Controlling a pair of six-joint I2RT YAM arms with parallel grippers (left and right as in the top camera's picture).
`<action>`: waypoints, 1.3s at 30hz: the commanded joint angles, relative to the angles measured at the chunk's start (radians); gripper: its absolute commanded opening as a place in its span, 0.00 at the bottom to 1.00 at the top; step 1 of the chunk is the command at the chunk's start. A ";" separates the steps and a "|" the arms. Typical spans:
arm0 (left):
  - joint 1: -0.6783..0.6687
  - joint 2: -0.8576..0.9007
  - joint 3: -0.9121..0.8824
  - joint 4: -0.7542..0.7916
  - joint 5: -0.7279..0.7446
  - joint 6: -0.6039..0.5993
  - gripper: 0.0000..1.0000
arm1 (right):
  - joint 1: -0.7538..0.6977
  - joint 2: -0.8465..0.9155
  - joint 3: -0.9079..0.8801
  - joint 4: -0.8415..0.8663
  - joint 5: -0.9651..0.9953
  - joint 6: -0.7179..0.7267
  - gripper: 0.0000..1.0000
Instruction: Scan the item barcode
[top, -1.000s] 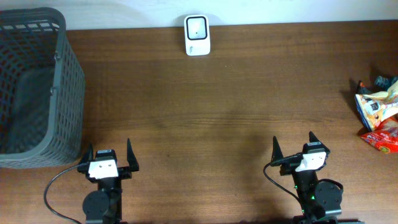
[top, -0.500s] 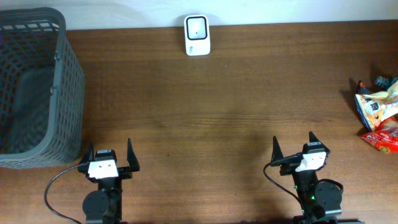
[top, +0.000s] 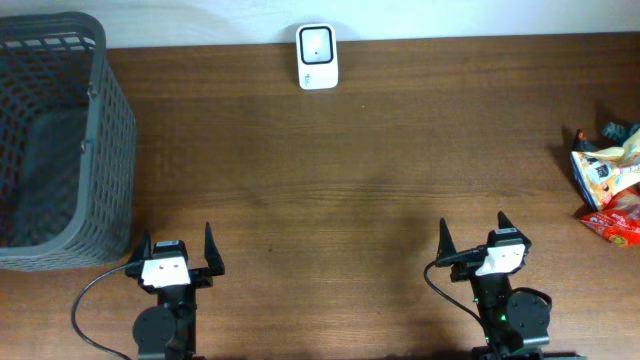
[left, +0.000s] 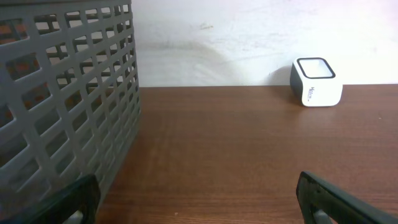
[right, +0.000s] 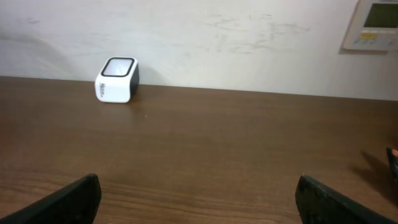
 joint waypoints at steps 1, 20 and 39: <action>0.005 -0.008 -0.006 0.002 0.006 -0.011 0.99 | 0.002 -0.007 -0.009 -0.004 0.036 -0.017 0.98; 0.005 -0.008 -0.006 0.002 0.006 -0.011 0.99 | -0.023 -0.007 -0.009 -0.003 0.024 -0.022 0.98; 0.005 -0.008 -0.006 0.002 0.006 -0.011 0.99 | -0.023 -0.006 -0.009 -0.003 0.024 -0.022 0.98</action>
